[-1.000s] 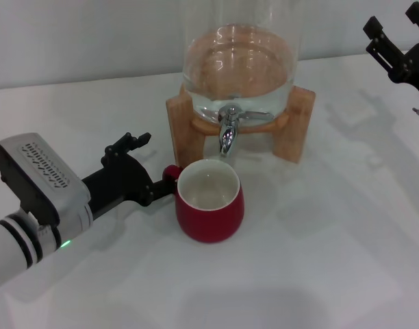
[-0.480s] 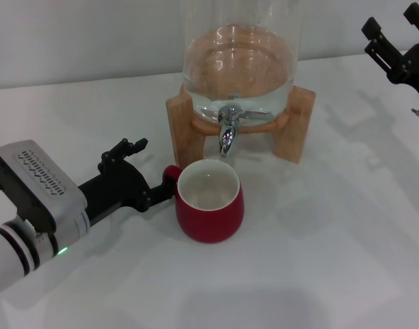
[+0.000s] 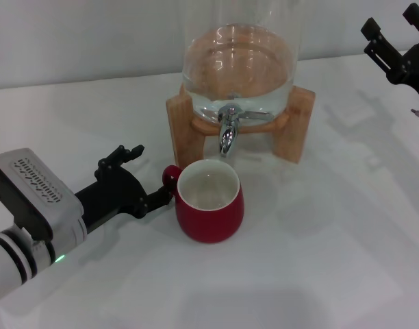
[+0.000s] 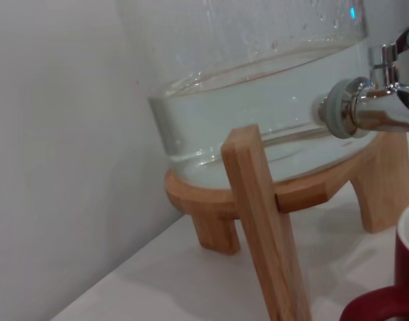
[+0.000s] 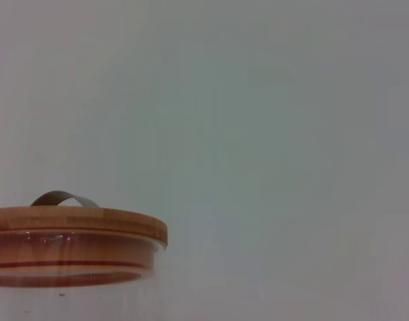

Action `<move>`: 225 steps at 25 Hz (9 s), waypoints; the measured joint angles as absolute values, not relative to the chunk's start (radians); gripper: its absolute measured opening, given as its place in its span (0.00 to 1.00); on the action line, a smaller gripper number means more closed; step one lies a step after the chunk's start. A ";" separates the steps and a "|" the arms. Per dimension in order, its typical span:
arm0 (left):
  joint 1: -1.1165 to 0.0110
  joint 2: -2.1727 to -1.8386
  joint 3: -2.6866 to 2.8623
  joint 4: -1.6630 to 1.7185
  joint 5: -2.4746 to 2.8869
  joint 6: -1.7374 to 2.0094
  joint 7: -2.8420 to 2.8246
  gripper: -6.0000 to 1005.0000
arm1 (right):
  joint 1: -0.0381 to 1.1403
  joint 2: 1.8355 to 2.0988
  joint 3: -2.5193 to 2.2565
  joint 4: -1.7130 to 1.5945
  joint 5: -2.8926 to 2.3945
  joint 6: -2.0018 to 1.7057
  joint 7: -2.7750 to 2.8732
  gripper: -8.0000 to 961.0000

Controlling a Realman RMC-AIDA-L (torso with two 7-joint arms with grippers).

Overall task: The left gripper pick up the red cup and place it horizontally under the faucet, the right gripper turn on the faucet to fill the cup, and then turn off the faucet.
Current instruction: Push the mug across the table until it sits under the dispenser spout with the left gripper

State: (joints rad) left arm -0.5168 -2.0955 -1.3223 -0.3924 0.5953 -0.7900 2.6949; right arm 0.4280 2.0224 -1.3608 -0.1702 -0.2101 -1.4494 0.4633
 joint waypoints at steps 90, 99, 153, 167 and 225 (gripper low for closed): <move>-0.263 -2.085 -1.833 -0.236 0.020 -1.430 2.827 0.84 | 0.409 2.022 -1.364 -0.167 -0.210 -1.462 0.456 0.89; -0.268 -2.083 -1.828 -0.227 0.013 -1.429 2.827 0.83 | 0.408 2.022 -1.367 -0.168 -0.210 -1.462 0.457 0.89; -0.446 -2.100 -1.573 -0.238 0.726 -1.165 2.812 0.35 | 0.432 2.024 -1.403 -0.183 -0.210 -1.476 0.463 0.89; -0.436 -2.104 -1.526 -0.244 0.714 -1.169 2.812 0.35 | 0.436 2.025 -1.404 -0.182 -0.210 -1.479 0.463 0.89; -0.391 -2.094 -1.255 -0.407 0.571 -1.039 2.813 0.35 | 0.427 2.025 -1.416 -0.180 -0.210 -1.506 0.466 0.89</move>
State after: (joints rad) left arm -0.3909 -2.0936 -1.2551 -0.4071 0.5707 -1.0385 2.8127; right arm 0.4268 2.0248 -1.4161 -0.1799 -0.2101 -1.5062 0.4664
